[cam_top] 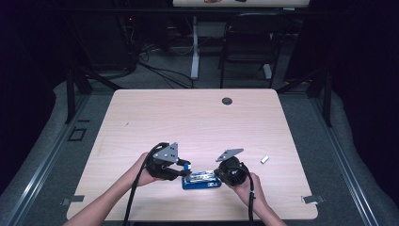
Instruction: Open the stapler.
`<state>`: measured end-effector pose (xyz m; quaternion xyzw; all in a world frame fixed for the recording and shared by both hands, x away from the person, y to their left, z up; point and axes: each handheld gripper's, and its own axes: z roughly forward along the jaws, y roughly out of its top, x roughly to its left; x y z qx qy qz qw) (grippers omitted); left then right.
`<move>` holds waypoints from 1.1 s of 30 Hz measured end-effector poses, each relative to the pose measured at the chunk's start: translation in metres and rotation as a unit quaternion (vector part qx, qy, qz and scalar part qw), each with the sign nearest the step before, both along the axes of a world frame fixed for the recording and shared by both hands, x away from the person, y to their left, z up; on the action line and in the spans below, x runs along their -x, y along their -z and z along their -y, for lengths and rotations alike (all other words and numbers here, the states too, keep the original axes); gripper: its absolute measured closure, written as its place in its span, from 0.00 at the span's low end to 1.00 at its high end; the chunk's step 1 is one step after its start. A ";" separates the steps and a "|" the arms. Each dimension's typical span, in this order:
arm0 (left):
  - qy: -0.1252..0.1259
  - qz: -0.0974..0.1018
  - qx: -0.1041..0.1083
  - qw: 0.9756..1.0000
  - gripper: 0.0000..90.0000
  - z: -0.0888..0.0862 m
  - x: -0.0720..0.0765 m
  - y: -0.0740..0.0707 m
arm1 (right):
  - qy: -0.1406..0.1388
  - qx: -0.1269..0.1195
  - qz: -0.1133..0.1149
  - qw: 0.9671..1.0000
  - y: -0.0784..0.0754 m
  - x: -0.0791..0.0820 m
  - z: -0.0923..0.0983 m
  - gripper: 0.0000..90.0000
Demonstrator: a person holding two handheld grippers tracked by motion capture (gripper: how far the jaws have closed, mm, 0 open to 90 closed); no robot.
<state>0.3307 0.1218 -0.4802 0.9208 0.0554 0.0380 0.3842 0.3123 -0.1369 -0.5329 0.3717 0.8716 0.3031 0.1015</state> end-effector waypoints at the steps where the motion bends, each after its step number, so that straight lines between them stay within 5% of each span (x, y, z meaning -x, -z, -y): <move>1: 0.001 -0.001 -0.002 1.000 0.74 -0.003 0.000 0.000 | 0.000 0.001 0.000 1.000 0.000 0.000 0.000 1.00; 15: -0.012 -0.008 -0.018 1.000 0.74 -0.025 0.004 0.005 | -0.009 0.007 -0.015 1.000 0.002 -0.004 -0.007 1.00; 17: -0.014 -0.011 -0.020 1.000 0.74 -0.029 0.003 0.006 | -0.023 0.026 -0.006 0.999 0.001 -0.003 -0.015 1.00; 33: -0.021 -0.019 -0.029 0.999 0.74 -0.038 0.004 0.010 | -0.039 0.003 -0.004 0.999 -0.007 -0.001 -0.026 1.00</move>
